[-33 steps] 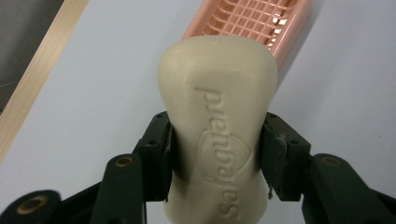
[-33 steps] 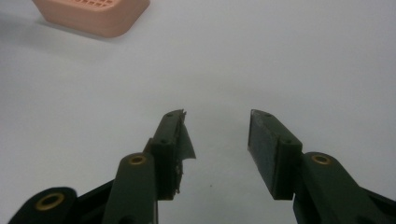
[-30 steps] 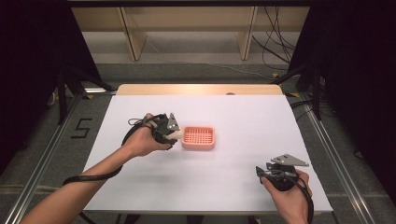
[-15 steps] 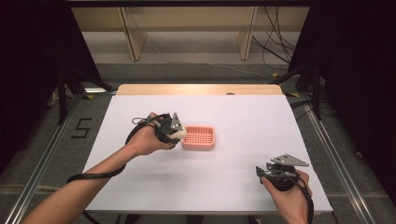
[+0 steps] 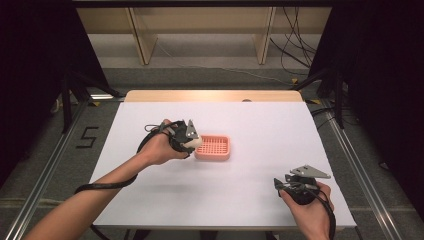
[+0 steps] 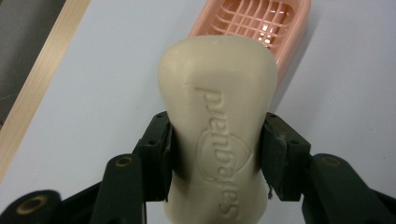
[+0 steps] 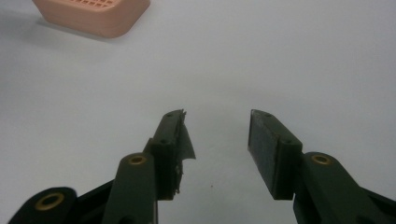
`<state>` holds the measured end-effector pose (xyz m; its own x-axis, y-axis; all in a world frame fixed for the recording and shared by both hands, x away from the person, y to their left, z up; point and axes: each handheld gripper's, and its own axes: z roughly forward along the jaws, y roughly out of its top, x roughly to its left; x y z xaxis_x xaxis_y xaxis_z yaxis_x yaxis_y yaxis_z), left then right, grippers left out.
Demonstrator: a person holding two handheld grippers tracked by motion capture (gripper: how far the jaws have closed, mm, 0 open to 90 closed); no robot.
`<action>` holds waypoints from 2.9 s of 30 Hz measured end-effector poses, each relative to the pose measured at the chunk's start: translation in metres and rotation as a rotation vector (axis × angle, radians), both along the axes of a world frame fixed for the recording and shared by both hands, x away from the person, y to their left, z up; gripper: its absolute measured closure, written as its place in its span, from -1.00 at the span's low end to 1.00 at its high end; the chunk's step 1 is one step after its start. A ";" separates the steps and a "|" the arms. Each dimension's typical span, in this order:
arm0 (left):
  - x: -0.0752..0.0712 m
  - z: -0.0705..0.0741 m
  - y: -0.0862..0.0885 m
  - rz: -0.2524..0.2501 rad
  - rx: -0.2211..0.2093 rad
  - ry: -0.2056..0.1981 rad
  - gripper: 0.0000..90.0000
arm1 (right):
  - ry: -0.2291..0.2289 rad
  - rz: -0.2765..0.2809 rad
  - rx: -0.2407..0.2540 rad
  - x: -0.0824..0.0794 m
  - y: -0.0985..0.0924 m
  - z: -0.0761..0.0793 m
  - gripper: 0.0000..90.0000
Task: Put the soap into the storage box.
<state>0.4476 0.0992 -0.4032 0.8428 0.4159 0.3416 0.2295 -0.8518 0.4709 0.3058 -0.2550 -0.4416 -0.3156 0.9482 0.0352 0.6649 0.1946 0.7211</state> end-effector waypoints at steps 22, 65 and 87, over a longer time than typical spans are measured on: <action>0.006 0.002 -0.011 -0.021 -0.008 -0.019 0.10 | -0.001 0.006 0.013 0.001 0.000 -0.001 0.25; 0.015 0.001 -0.032 -0.080 -0.046 -0.054 0.10 | -0.007 0.008 0.005 0.000 -0.002 0.000 0.25; 0.019 -0.007 -0.042 -0.098 -0.053 -0.039 0.10 | -0.009 0.009 -0.007 0.000 -0.002 0.000 0.25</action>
<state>0.4670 0.0577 -0.4104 0.8667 0.3506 0.3548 0.1270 -0.8430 0.5228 0.3055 -0.2572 -0.4413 -0.3241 0.9457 0.0253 0.6563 0.2055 0.7260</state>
